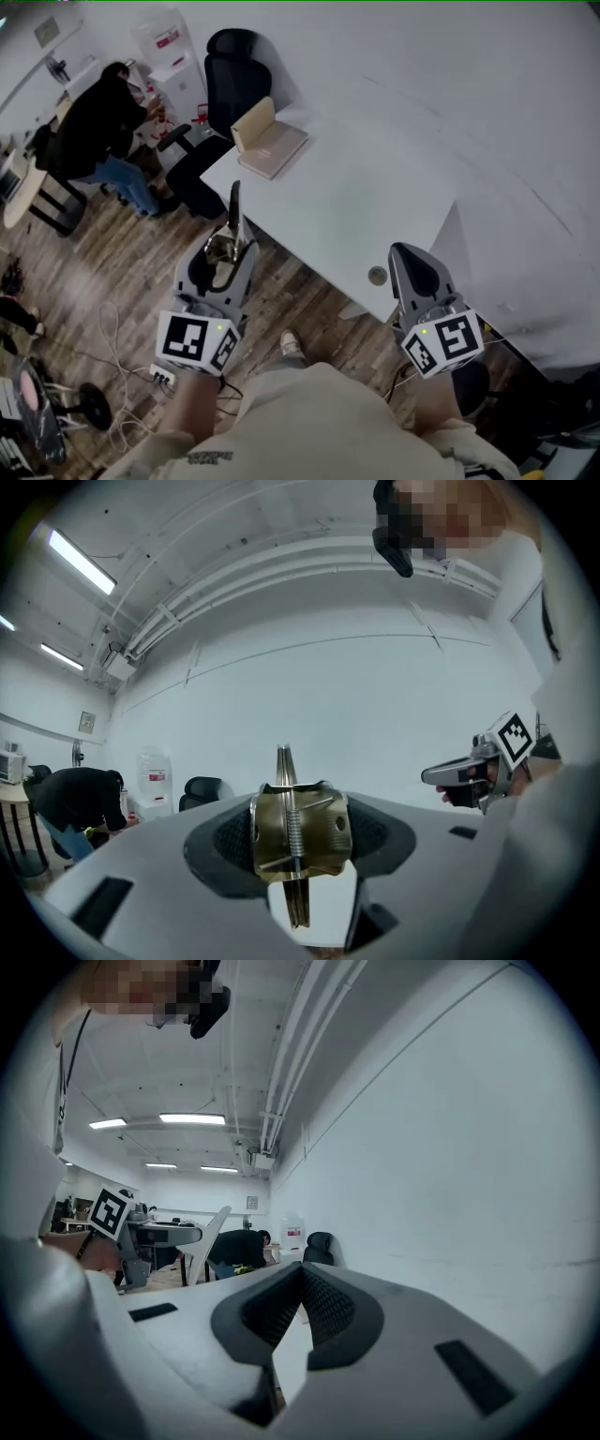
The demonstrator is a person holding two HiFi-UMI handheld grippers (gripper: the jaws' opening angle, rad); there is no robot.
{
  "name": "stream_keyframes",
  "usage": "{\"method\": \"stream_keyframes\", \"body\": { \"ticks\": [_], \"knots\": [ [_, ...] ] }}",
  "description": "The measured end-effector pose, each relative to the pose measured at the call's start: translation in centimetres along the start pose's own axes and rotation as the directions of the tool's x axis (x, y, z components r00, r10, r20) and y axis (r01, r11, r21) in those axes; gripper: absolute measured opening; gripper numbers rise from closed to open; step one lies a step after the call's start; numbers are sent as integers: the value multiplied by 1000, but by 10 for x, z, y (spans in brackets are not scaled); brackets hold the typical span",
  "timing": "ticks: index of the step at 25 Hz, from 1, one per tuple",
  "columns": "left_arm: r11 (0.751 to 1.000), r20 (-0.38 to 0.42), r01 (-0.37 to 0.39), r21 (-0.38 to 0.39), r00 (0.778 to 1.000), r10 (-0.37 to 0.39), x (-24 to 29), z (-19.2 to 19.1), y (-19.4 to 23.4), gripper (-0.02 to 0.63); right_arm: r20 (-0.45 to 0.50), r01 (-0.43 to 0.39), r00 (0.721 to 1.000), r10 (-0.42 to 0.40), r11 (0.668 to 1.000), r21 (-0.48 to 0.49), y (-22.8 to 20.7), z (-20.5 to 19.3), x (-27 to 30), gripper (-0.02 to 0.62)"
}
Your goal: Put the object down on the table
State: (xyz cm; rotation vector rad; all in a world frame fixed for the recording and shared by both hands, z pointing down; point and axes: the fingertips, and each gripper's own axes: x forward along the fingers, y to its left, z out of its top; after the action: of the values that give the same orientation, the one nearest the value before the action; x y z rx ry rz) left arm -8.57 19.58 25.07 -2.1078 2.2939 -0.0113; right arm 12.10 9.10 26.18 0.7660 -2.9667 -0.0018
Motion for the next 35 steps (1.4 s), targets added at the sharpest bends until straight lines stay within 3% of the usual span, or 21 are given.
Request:
{"method": "stream_keyframes", "body": {
  "ticks": [11, 28, 35],
  "knots": [
    [997, -3, 72, 22, 997, -72, 54, -8, 86, 232, -38, 52, 998, -52, 999, 13, 14, -2, 96, 23],
    [995, -55, 98, 17, 994, -97, 111, -40, 121, 231, -100, 82, 992, -78, 996, 38, -20, -37, 158, 23],
    [990, -111, 117, 74, 988, -109, 168, -52, 125, 232, -106, 86, 991, -77, 994, 74, -58, -48, 189, 23]
  ]
}}
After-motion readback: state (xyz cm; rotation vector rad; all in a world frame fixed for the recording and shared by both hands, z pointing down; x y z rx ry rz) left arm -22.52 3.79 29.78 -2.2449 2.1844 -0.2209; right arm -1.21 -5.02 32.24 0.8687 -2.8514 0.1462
